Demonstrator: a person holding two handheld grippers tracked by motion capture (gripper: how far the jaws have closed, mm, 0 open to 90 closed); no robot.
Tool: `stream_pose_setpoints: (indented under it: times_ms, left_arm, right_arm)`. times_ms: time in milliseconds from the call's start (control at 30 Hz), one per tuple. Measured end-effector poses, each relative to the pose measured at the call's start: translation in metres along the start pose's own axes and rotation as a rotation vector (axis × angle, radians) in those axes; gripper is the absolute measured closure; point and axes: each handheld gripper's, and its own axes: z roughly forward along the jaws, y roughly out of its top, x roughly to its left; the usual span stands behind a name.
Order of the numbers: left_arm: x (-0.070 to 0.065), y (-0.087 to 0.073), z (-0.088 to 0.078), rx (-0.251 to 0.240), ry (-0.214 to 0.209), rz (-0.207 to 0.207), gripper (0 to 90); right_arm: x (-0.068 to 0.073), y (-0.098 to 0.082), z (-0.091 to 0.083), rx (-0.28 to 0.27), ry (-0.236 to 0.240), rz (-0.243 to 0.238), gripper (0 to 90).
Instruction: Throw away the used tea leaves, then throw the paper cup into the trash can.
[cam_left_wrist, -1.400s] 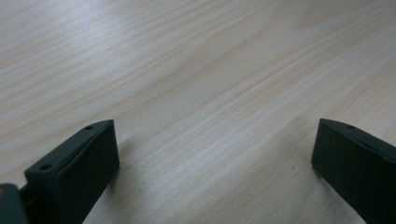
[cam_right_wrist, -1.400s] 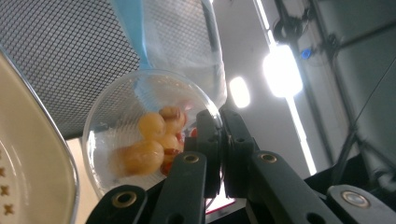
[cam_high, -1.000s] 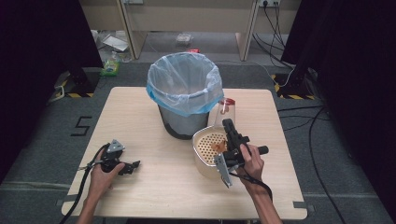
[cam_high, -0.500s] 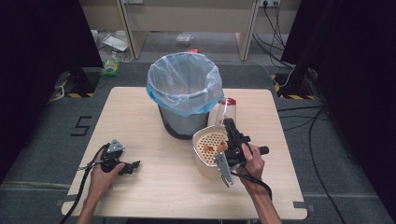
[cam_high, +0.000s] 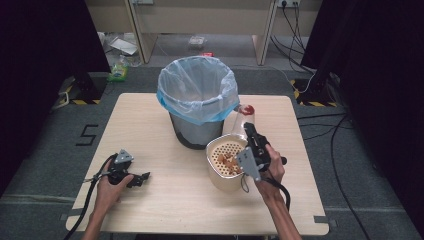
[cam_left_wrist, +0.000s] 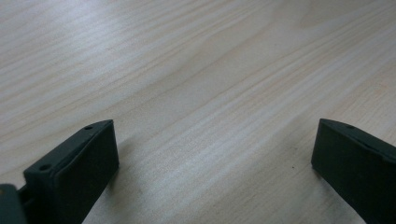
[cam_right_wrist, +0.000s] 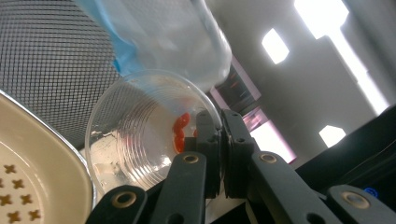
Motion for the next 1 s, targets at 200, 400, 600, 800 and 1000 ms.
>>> stream_pose_setpoints:
  times_ms: [200, 400, 600, 800, 1000]
  left_arm:
    - [0.000, 0.000, 0.000, 0.001, -0.001, -0.001, 0.0]
    - [0.000, 0.000, 0.000, 0.000, -0.001, -0.001, 0.0]
    - [0.000, 0.000, 0.000, 0.000, -0.001, -0.002, 0.0]
    - [0.000, 0.000, 0.000, 0.000, -0.001, -0.001, 0.0]
    - [0.000, 0.000, 0.000, 0.000, 0.000, -0.001, 0.0]
  right_arm:
    - [-0.021, -0.014, 0.009, 0.070, 0.099, 0.251, 87.5]
    - [-0.031, -0.026, 0.017, 0.108, 0.147, 0.405, 87.5]
    - [-0.041, -0.045, 0.030, 0.152, 0.235, 0.648, 87.4]
    - [-0.053, -0.051, 0.040, 0.193, 0.273, 0.719, 87.4]
    - [-0.068, -0.048, 0.041, 0.189, 0.256, 0.735, 87.3]
